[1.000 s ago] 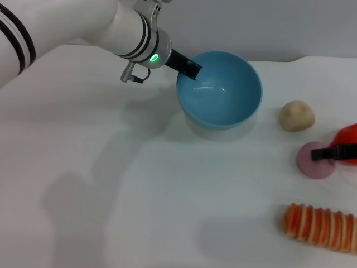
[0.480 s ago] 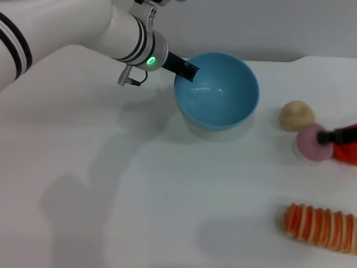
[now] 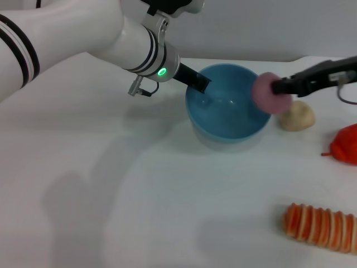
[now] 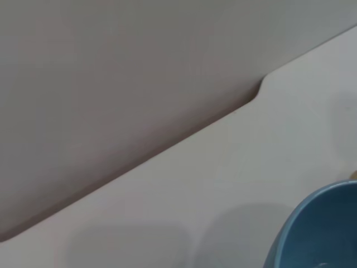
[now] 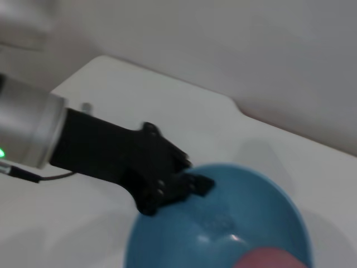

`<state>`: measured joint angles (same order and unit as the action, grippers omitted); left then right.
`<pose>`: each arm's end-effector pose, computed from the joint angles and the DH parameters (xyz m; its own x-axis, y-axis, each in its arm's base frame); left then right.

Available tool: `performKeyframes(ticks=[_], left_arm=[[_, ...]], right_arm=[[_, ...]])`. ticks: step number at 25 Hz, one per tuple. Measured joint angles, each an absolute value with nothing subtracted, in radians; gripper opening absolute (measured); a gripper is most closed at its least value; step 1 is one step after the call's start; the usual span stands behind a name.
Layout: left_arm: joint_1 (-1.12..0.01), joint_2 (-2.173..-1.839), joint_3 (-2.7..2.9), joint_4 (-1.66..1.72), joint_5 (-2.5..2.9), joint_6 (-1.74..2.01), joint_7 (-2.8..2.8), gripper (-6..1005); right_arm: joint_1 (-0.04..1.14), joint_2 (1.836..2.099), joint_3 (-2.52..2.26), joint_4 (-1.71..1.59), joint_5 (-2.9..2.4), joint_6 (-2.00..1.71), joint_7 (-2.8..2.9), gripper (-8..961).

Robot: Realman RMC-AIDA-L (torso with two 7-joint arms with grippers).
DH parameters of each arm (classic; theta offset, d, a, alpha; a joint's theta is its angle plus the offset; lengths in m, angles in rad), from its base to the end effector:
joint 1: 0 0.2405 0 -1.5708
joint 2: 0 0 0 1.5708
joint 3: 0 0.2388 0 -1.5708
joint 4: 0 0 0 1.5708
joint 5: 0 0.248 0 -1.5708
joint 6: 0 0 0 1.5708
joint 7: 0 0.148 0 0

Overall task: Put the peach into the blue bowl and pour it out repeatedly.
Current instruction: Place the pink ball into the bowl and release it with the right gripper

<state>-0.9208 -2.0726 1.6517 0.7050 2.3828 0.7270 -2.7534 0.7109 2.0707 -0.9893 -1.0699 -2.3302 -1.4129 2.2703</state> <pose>-0.1354 0.4623 -0.0997 0.7681 0.6292 0.1186 0.5811 -0.6071 -0.5420 0.1684 0.4310 0.0350 0.7580 -0.6218 -0.1972 -0.6512 -0.7037 -0.2842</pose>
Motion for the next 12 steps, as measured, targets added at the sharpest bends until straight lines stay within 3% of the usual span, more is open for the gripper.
performKeyframes(ticks=[12], left_arm=[[-0.913,-2.072,1.664,0.702,2.349,0.719,-2.755,0]], right_arm=[[0.763,2.073,-1.166,-0.954,-2.316,-1.164,2.275,112]])
